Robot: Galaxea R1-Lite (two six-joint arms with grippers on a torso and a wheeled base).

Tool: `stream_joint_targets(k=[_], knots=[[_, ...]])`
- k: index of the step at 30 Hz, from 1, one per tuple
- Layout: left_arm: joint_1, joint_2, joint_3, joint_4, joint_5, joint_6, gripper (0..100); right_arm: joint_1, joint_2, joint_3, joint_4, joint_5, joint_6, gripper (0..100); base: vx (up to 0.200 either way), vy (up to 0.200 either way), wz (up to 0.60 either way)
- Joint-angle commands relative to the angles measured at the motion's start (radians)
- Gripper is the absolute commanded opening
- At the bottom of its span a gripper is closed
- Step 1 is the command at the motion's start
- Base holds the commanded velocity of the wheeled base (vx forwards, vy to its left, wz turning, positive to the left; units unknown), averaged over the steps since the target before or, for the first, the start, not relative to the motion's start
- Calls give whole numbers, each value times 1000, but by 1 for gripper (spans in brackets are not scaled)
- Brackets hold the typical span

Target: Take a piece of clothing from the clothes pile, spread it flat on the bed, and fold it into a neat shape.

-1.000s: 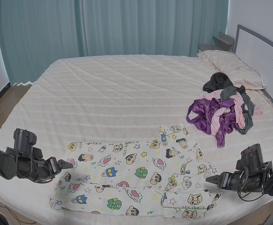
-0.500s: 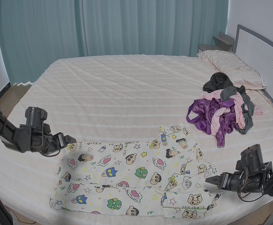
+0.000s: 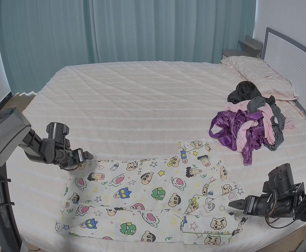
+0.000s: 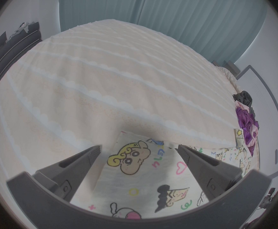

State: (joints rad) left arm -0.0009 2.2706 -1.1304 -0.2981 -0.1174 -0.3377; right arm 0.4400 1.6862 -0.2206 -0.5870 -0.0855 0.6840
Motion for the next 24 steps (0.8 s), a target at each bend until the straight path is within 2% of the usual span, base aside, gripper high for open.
stream_joint_targets(k=[1,4,5,12,16,19,24], knots=[[-11,76,-45,2,5,-3,100,3,3,0,0,0,0,100,0,0,0],[-13,82,-57,4,24,-3,100,3,3,0,0,1,0,100,0,0,0],[-13,82,-57,4,24,-3,0,3,3,0,0,1,0,100,0,0,0],[-24,73,-51,4,25,-29,0,-1,6,-31,-4,6,2,100,0,0,0],[-18,70,-65,-4,39,-34,0,-20,41,-180,19,56,-26,100,0,0,0],[-16,49,-72,-4,70,-34,0,-44,122,-302,46,58,-58,100,0,0,0],[-13,32,-77,-1,76,-38,0,-80,259,-497,87,59,-60,100,0,0,0]])
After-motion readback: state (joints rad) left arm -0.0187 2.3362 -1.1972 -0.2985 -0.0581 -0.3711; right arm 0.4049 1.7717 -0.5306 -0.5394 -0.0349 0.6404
